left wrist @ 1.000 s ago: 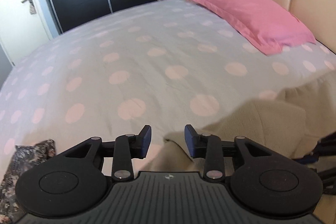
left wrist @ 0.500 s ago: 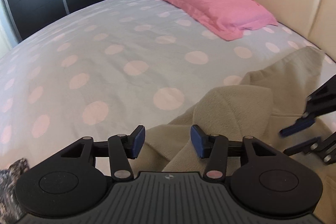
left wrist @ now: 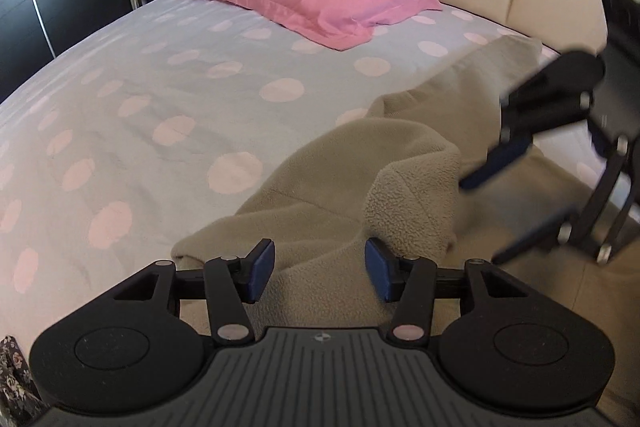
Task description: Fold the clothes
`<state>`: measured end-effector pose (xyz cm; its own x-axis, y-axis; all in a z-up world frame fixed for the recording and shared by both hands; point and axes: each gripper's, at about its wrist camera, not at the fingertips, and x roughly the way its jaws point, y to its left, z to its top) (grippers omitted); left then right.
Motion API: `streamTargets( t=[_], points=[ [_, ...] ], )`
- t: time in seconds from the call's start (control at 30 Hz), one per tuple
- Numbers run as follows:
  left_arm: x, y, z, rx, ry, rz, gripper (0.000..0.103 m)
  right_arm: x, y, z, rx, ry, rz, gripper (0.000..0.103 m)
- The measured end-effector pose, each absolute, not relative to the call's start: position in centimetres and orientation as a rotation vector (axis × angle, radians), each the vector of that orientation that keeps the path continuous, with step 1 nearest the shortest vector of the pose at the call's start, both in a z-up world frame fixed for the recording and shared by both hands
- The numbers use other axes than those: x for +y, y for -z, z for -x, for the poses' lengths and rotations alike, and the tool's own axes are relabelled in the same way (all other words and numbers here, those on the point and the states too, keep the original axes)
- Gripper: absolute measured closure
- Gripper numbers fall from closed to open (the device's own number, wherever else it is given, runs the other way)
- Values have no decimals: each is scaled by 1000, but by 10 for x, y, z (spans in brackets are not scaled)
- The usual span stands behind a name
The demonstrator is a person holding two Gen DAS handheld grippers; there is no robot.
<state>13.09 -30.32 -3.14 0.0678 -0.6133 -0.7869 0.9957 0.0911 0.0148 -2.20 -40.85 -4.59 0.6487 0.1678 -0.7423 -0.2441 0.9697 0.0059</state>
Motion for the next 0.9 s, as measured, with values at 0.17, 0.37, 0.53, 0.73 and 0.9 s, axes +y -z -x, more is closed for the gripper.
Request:
streamTargets(
  t=[0.17,0.37,0.53,0.73,0.9],
  points=[
    [-286,34,-113,707,1387,-697,55,-397,41,10,826,-250,162,31],
    [-280,28,-97,635,1365,-785,55,-383,47,-11,854,-284,211,35],
    [-269,15,-92,556,1359,-861,55,-363,57,-5,886,-359,258,71],
    [-272,26,-72,498,1423,-1059,55,-342,80,32,901,-455,527,90],
    [-274,38,-31,293,1502,-1333,55,-333,95,45,874,-474,671,92]
  ],
)
